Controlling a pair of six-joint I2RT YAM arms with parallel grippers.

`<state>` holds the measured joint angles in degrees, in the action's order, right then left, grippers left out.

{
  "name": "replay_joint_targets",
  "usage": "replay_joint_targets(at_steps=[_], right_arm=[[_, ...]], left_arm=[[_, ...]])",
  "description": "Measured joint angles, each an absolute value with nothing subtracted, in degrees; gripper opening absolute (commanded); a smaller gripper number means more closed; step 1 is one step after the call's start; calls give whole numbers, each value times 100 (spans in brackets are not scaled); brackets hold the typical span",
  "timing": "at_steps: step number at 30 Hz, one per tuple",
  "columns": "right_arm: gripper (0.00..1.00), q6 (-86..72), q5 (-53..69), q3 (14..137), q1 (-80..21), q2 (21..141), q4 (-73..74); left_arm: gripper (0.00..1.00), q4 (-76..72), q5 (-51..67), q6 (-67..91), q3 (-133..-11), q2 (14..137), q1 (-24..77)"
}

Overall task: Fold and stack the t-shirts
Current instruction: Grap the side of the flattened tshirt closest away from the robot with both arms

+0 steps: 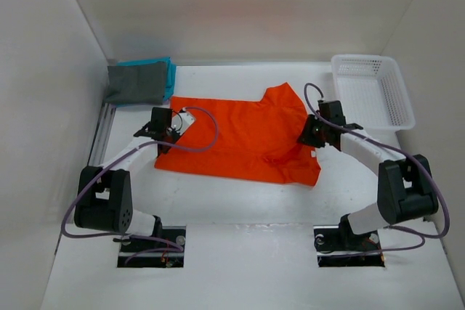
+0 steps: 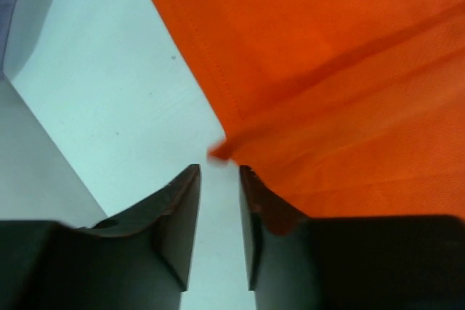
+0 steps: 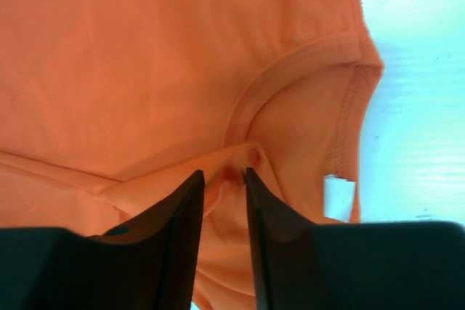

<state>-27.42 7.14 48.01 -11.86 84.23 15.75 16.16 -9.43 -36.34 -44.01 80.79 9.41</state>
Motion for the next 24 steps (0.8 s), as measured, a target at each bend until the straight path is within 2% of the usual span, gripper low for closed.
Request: replay_joint_targets(at_steps=[3,7,11,14,20,24], right_arm=[[50,-2749,703,4814,-1059,8385,1570],[59,-2923,443,4528,-821,7502,1758],[61,-3098,145,4042,-757,5837,2191],[61,-3336,16,3647,-869,5113,2491],[58,-4101,-91,3479,-1938,5511,3208],[55,-4770,-176,3269,-2156,5468,3350]], left_arm=[[31,1590,-1076,-3645,-4401,8099,860],[46,1601,-1066,-3994,-4215,7465,834],[46,1789,-985,-4571,-3785,6243,1127],[51,1894,-945,-4904,-3520,6128,1306],[54,2075,-974,-5133,-3256,7035,1369],[54,1848,-1070,-5159,-3256,7391,1424]])
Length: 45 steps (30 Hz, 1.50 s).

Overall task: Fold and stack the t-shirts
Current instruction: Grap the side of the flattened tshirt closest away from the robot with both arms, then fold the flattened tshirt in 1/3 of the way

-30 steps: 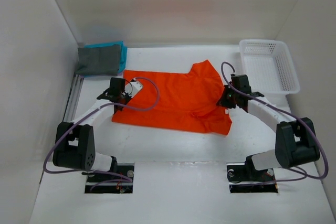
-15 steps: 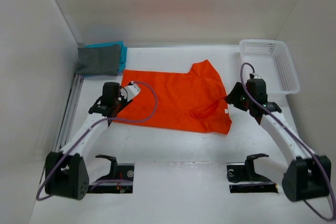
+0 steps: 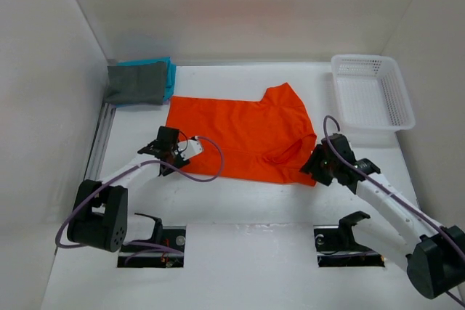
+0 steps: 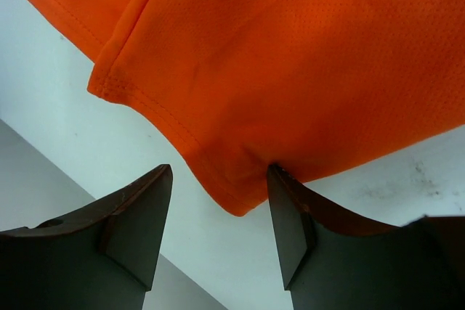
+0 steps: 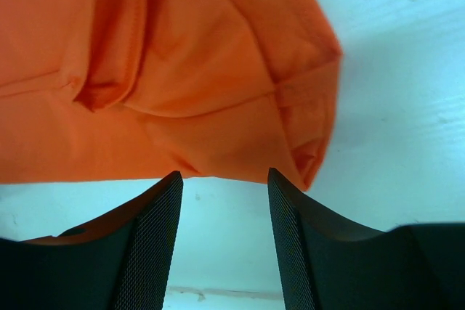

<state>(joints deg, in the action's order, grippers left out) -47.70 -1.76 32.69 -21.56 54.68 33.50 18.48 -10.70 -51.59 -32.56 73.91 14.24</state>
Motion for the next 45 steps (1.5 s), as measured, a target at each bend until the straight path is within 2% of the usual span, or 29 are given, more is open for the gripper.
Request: replay_joint_targets(at_steps=[3,7,15,25,27,30,32,35,45], right_arm=[[55,-5181,-329,2952,-2132,5159,3378],[55,-5618,-469,2495,-2067,4963,3439],[55,-6149,-554,2239,-2034,4733,3448],[50,-6578,-491,2222,-2185,5015,3245],[41,-6692,-469,2191,-2298,5153,3124],[15,-6772,-464,2191,-2464,5310,3026],[4,-6820,-469,2191,-2495,5374,3006],[0,-6858,-475,2191,-2495,5310,3004],[0,-6982,-773,2202,-2882,4141,4003]], left_arm=[[50,1621,-1116,-5177,-3256,7474,1446],[34,1361,-1162,-5225,-3256,7686,1444],[14,1004,-1240,-5251,-3260,7964,1498],[7,1100,-1219,-5256,-3079,7688,1542],[7,1232,-1203,-5256,-3068,7559,1509],[6,1315,-1194,-5260,-3052,7430,1450],[5,1352,-1190,-5273,-2995,7352,1404],[4,1511,-1181,-5297,-2886,7148,1354],[7,3146,-1162,-5631,-2770,5728,1208]])
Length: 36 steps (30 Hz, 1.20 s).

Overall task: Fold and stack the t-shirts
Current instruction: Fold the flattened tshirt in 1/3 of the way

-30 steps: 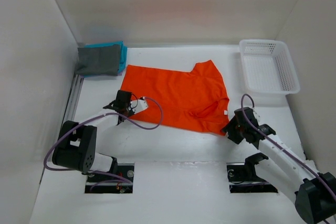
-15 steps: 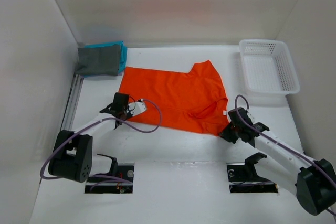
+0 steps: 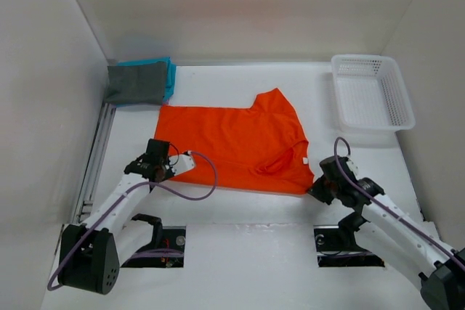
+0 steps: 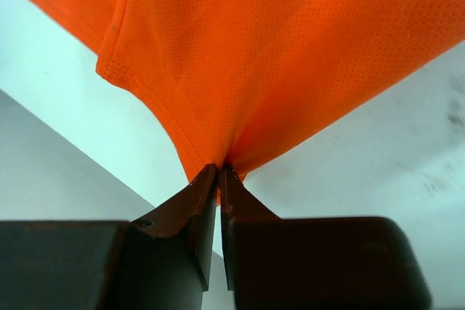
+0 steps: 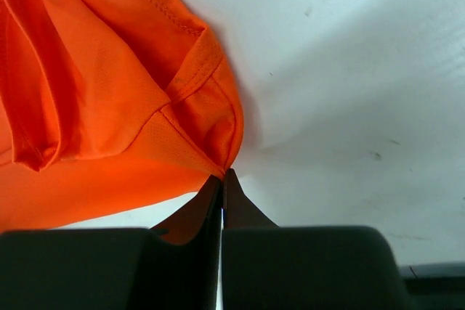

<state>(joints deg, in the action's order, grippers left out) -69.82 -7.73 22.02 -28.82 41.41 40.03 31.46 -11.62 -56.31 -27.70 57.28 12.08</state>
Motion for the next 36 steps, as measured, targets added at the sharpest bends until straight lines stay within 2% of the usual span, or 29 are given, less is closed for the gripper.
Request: replay_joint_targets(at_steps=[2,4,5,8,10,11,13,17,20,23,28,36], right_arm=[[1,-7057,-814,2202,-2982,3997,4206],[5,-7120,-869,2204,-3063,3940,4379],[8,-7148,-906,2209,-3092,3946,4456],[12,-7185,-978,2235,-3194,4108,4582],[14,-7185,-1015,2259,-3249,4252,4587],[14,-7185,-1031,2268,-3280,4327,4584],[15,-7196,-1055,2270,-3363,4390,4582],[15,-7225,-1079,2272,-3430,4340,4587],[15,-7229,-1096,2272,-3437,4250,4584],[15,-7229,-1103,2272,-3457,4239,4584],[15,-7227,-1116,2272,-3459,4292,4584],[14,-7227,-1120,2272,-3459,4300,4584]], left_arm=[[9,3487,-1164,-5664,-2770,5627,1238],[15,3817,-1186,-5673,-2770,5535,1256],[21,3944,-1194,-5684,-2770,5494,1262],[51,4246,-1273,-5725,-2770,5426,1267],[61,4375,-1330,-5730,-2781,5389,1267],[63,4445,-1350,-5730,-2829,5371,1262],[65,4567,-1374,-5725,-3116,5367,1247],[64,4368,-1345,-5529,-4431,5439,1498],[64,4014,-939,-5046,-5384,5557,2333],[63,3892,-16,-4296,-5881,5883,3299],[63,3518,989,-3245,-5994,7116,4539],[63,2606,1227,-2755,-5983,8578,5811]])
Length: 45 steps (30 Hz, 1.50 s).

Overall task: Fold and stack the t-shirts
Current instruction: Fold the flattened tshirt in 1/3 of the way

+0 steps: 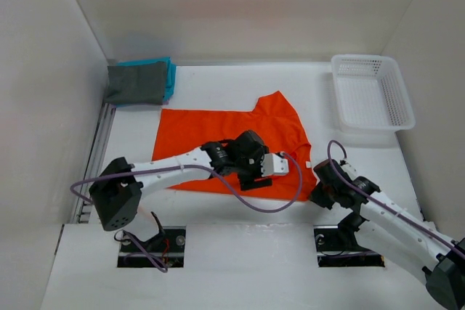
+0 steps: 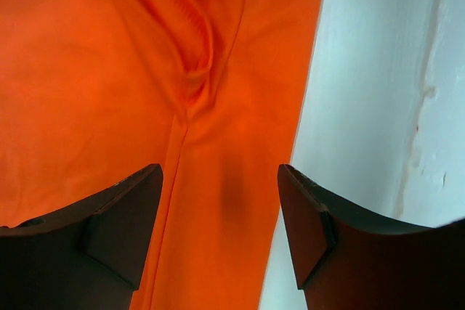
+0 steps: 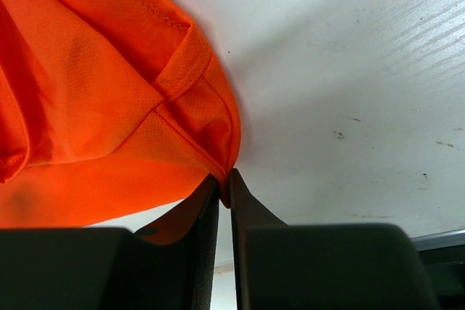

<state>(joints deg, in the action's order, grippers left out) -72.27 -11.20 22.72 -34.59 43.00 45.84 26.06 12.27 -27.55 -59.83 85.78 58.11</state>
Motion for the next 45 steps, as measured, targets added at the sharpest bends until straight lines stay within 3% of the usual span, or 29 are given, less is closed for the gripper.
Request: replay_joint_targets(at_steps=[12,16,23,30,38,45], right_arm=[[14,-7229,-1120,2272,-3459,4261,4584],[14,-7229,-1120,2272,-3461,4261,4584],[14,-7238,-1118,2272,-3461,4204,4587],[14,-7293,-1118,2272,-3463,4121,4598],[14,-7303,-1118,2272,-3463,4082,4609],[9,-7321,-1125,2272,-3511,4141,4609]], left_arm=[[52,1643,921,-2611,-6276,10027,6117],[45,1520,882,-2571,-6464,10127,6058],[23,1363,875,-2508,-6576,10169,6003],[32,1492,1057,-2506,-6580,10280,6003],[8,1610,1138,-2510,-6807,10471,5975],[9,1651,950,-2392,-6949,10632,5472]])
